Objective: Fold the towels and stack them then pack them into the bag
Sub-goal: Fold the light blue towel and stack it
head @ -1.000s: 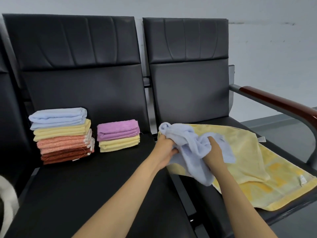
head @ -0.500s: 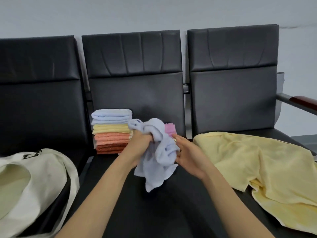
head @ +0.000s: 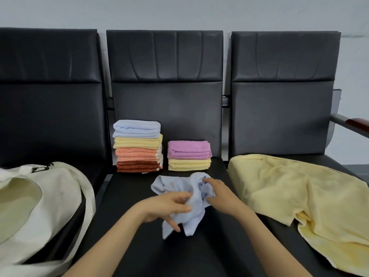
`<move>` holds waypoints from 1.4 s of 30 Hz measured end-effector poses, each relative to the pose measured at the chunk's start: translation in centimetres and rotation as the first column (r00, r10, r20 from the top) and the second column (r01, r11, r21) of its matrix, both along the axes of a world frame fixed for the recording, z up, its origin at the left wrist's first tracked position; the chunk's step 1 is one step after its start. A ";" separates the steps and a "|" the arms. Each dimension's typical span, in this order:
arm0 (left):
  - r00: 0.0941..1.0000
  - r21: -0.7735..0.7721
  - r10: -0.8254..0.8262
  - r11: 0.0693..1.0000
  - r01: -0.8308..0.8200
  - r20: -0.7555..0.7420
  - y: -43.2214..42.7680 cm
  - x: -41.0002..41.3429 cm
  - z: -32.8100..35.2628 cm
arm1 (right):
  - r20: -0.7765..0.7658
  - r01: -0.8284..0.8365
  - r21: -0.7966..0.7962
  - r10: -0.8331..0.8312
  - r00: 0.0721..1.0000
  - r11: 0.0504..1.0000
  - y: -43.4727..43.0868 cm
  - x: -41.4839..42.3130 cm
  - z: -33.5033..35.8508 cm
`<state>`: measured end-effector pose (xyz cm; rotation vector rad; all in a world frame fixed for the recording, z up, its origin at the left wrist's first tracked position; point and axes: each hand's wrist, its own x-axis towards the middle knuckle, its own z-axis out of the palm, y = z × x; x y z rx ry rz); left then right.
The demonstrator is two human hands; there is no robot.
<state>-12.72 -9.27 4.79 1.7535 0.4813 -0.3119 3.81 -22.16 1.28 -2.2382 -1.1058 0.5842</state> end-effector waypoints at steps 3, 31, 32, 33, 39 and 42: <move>0.978 -0.002 -0.206 0.979 0.206 -0.032 -0.1 -0.8 -1.0 | 0.015 -0.028 0.037 0.028 1.000 0.999 0.3 -0.5 -0.1; 0.675 -0.046 0.517 0.810 -0.584 0.527 -1.0 0.2 -3.2 | 0.020 -0.202 0.113 0.201 0.979 0.973 -0.1 -4.3 1.7; 0.657 -0.154 0.554 0.811 -0.564 0.511 -1.0 0.1 -2.9 | 0.031 -0.177 0.165 0.174 0.984 0.970 0.0 -4.4 1.8; 0.656 -0.260 0.581 0.810 -0.526 0.481 -1.0 0.1 -2.6 | -0.024 -0.132 0.235 0.141 0.990 0.963 0.1 -4.3 2.0; 0.846 -0.004 0.359 0.921 -0.389 0.395 -1.7 -0.3 -3.1 | -0.468 0.066 0.500 0.205 0.859 0.864 -0.7 -3.9 3.9; 0.861 0.076 0.301 0.929 -0.361 0.410 -2.3 -0.2 -3.7 | -0.658 0.268 0.561 0.226 0.718 0.783 -0.2 -4.1 4.6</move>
